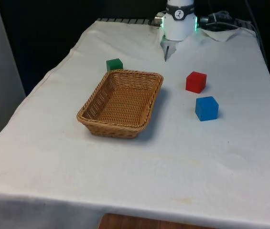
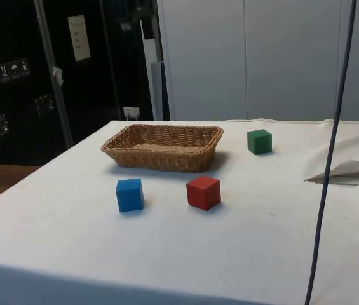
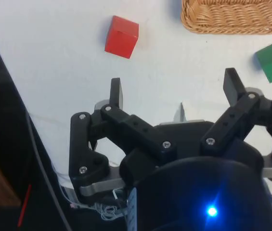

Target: Pick up the blue cube and place it into the basket.

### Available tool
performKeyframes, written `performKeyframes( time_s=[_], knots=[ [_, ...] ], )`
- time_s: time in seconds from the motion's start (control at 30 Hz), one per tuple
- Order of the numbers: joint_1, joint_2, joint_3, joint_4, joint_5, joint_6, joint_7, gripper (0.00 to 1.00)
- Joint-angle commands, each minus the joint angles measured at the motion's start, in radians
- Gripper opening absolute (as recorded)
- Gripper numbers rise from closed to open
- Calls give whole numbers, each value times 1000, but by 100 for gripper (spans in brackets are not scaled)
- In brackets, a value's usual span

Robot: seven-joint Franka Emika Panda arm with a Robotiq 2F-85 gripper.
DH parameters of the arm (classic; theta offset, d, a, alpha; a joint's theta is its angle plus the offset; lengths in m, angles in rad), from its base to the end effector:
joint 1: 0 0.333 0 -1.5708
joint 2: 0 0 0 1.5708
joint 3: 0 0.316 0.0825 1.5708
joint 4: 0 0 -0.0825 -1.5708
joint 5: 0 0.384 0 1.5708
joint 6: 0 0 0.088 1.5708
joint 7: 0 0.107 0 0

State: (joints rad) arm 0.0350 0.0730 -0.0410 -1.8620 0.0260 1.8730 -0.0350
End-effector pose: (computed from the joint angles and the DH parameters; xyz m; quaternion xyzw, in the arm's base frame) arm 0.5747 -0.0010 0.4703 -0.9994 -0.0102 0.0307 0.0114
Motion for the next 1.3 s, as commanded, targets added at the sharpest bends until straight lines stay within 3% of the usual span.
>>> performKeyframes(
  time_s=[0.0,0.27,0.5,0.53,0.57,0.8,0.83,0.93,1.13,1.17,1.27],
  knots=[
    [2,5,1,2,-6,4,3,100],
    [1,29,1,0,-6,25,0,100],
    [13,47,22,-20,-29,94,33,100],
    [7,49,19,-10,-16,71,19,100],
    [14,48,26,-24,-32,103,38,100],
    [17,50,57,-60,-54,176,66,100],
    [12,50,56,-55,-43,158,54,100],
    [18,52,68,-74,-62,204,76,100],
    [19,59,90,-103,-72,272,83,100],
    [15,59,90,-98,-63,255,74,100],
    [20,64,98,-116,-72,302,81,100]
  ],
)
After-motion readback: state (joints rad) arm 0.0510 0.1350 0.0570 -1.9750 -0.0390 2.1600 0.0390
